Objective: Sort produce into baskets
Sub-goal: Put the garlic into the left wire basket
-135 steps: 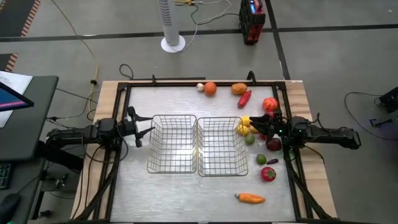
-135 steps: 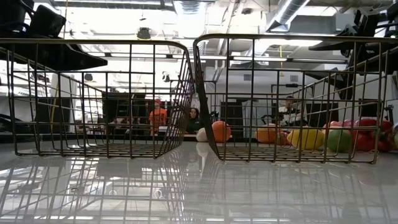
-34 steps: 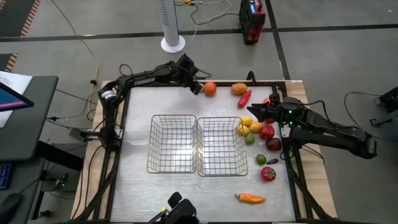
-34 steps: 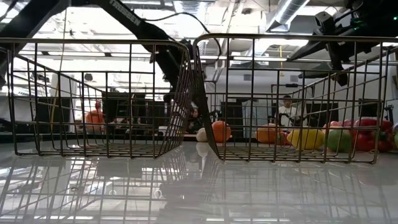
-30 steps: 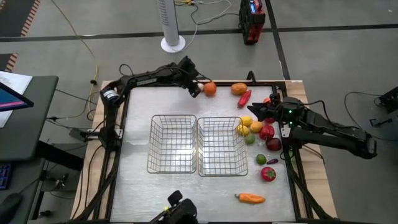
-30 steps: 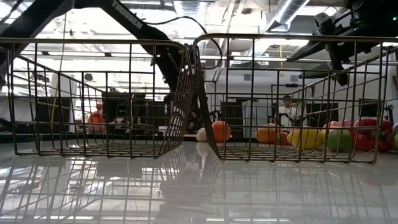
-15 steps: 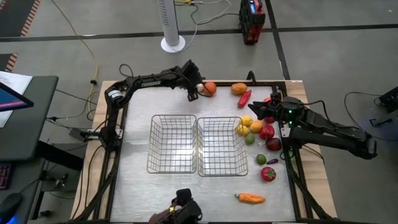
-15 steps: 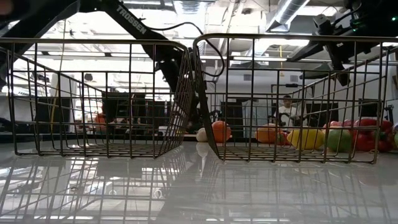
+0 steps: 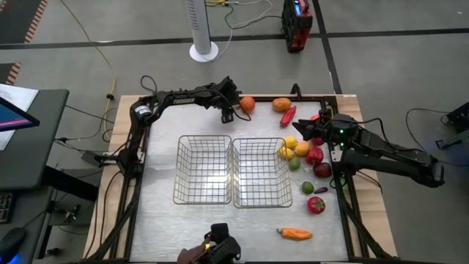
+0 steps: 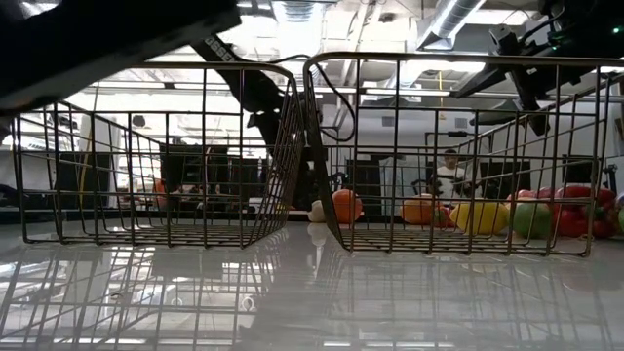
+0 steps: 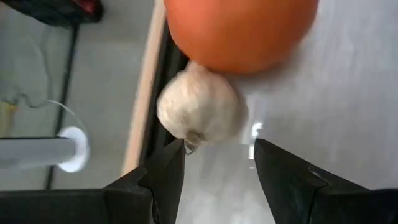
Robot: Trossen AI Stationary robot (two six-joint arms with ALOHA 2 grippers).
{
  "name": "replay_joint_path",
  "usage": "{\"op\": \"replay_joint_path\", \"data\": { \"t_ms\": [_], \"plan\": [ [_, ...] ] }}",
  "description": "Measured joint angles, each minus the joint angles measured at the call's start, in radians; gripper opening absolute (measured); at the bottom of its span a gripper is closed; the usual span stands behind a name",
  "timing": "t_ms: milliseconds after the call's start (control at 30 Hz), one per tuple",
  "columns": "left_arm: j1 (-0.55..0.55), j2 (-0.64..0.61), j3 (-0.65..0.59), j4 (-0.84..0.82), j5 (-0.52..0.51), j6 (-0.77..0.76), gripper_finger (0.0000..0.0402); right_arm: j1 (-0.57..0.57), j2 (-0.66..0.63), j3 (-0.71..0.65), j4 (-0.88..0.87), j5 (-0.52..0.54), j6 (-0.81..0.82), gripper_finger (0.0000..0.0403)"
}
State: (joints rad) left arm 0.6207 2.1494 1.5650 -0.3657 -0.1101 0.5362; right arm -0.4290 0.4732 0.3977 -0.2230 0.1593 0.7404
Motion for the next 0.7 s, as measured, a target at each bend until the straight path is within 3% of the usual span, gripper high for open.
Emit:
{"op": "replay_joint_path", "data": {
  "t_ms": [367, 700],
  "plan": [
    [0.002, 0.012, 0.000, 0.028, -0.045, 0.074, 0.0183, 0.000, 0.006, 0.000, 0.000, 0.017, 0.011, 0.0301],
    [0.010, 0.029, 0.000, 0.042, -0.011, 0.084, 0.0170, -0.006, 0.005, 0.000, 0.002, 0.026, 0.014, 0.0301]
  ]
}}
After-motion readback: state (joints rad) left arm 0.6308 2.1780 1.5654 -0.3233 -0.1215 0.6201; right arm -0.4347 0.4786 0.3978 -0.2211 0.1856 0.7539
